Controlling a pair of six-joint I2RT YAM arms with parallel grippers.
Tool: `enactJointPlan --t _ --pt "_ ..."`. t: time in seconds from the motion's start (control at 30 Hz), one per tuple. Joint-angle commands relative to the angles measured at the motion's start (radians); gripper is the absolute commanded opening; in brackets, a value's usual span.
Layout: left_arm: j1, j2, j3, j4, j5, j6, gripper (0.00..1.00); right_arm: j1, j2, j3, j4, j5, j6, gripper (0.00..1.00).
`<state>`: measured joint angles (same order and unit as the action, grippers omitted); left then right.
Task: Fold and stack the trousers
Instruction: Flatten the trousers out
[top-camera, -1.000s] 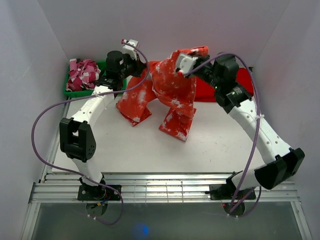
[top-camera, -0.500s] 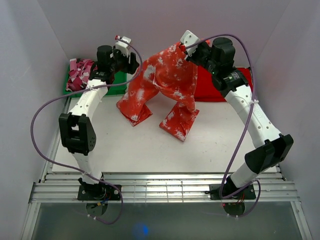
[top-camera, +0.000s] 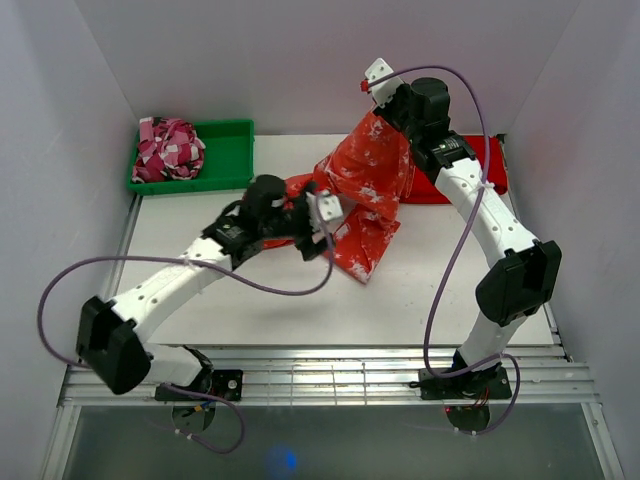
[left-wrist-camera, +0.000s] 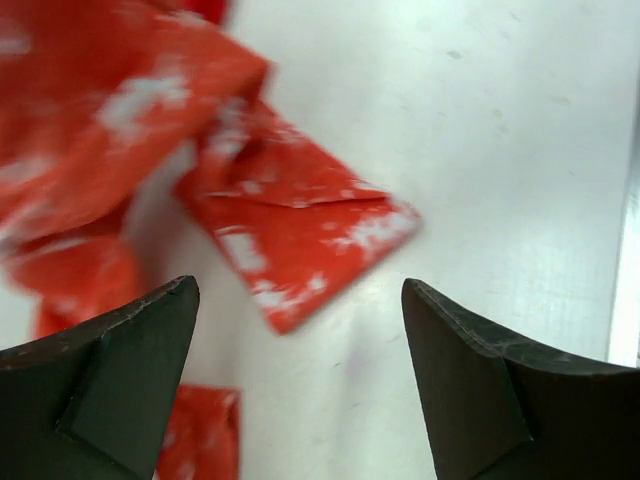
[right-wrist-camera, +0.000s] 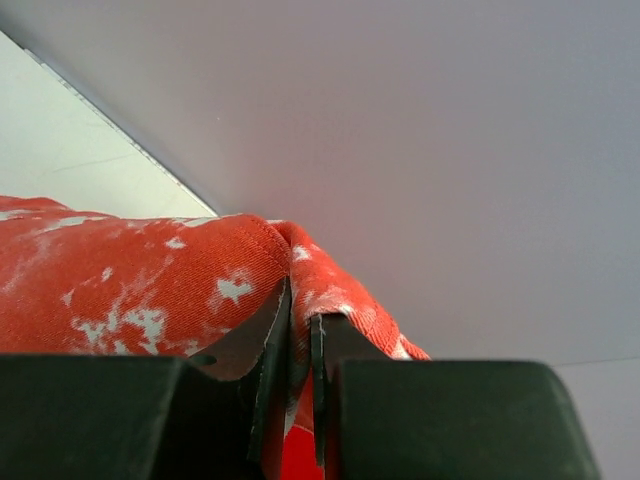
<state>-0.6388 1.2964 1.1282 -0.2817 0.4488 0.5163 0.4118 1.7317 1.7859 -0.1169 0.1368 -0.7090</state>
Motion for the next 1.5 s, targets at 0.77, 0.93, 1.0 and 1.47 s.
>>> enactJointPlan --t 0.77,0.93,1.0,1.47 --pt "-0.293 0.647 0.306 -0.071 -0.290 0.093 0.18 -0.041 -0.115 -0.045 0.099 0.053 0.039 0.08" --pt "-0.011 0.350 0.276 -0.116 0.150 -0.269 0.00 -0.064 -0.132 -0.029 0.097 0.055 0.036 0.08" --pt "0.236 0.213 0.204 -0.049 0.379 -0.497 0.00 -0.068 -0.155 -0.037 0.095 0.049 0.037 0.08" --pt "0.950 0.590 0.203 -0.543 0.406 -0.596 0.00 -0.071 -0.402 -0.285 0.037 0.041 0.017 0.08"
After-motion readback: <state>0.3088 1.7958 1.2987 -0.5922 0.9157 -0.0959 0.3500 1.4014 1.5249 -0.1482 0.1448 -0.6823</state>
